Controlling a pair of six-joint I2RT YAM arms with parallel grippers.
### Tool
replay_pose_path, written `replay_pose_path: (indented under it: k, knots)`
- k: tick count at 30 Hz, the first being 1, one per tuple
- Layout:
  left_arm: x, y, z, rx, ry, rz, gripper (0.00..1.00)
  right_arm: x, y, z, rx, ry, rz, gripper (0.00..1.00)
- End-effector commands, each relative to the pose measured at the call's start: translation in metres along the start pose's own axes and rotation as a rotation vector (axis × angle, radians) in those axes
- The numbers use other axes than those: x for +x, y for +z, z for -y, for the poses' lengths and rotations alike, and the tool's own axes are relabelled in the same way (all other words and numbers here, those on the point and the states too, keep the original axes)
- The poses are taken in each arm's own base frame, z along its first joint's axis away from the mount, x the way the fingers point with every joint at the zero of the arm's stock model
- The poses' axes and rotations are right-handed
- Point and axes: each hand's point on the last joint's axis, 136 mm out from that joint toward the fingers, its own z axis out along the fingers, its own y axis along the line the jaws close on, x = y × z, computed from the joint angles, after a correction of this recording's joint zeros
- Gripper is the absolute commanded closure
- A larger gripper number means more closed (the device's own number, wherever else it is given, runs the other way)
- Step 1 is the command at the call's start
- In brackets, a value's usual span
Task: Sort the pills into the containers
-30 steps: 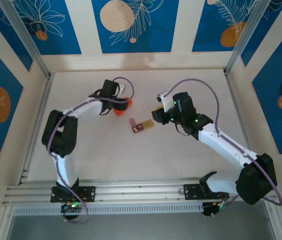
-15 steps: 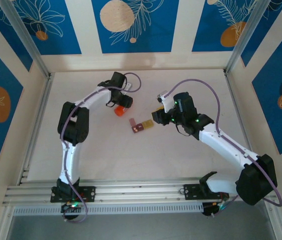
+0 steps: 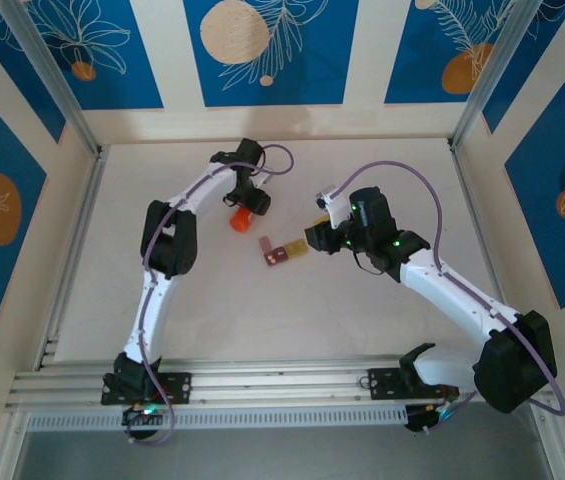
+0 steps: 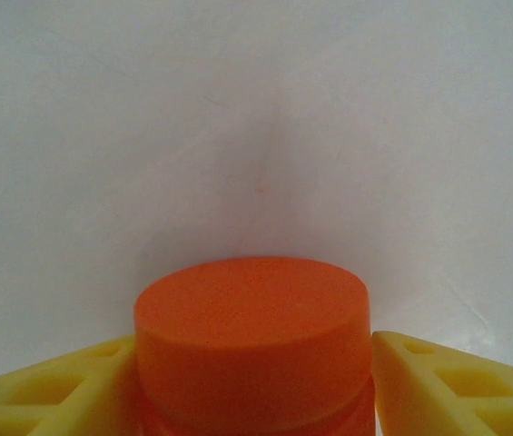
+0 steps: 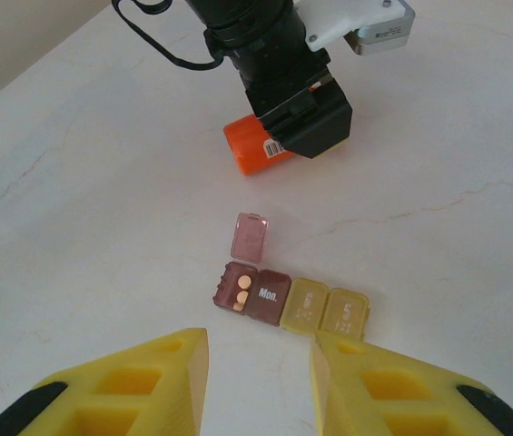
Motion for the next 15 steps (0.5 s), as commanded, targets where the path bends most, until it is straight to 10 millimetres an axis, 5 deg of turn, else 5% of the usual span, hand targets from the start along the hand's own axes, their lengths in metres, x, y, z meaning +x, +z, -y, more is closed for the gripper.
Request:
replay_pose_path:
  k: [1,15]
  knots:
    - [0.010,0.003,-0.001,-0.026,0.026,-0.062,0.38,-0.001,-0.007,-0.006,-0.032,0.007,0.018,0.65]
    - [0.011,0.017,-0.011,-0.079,0.030,-0.113,0.45,0.001,-0.009,-0.010,-0.051,0.008,0.023,0.65]
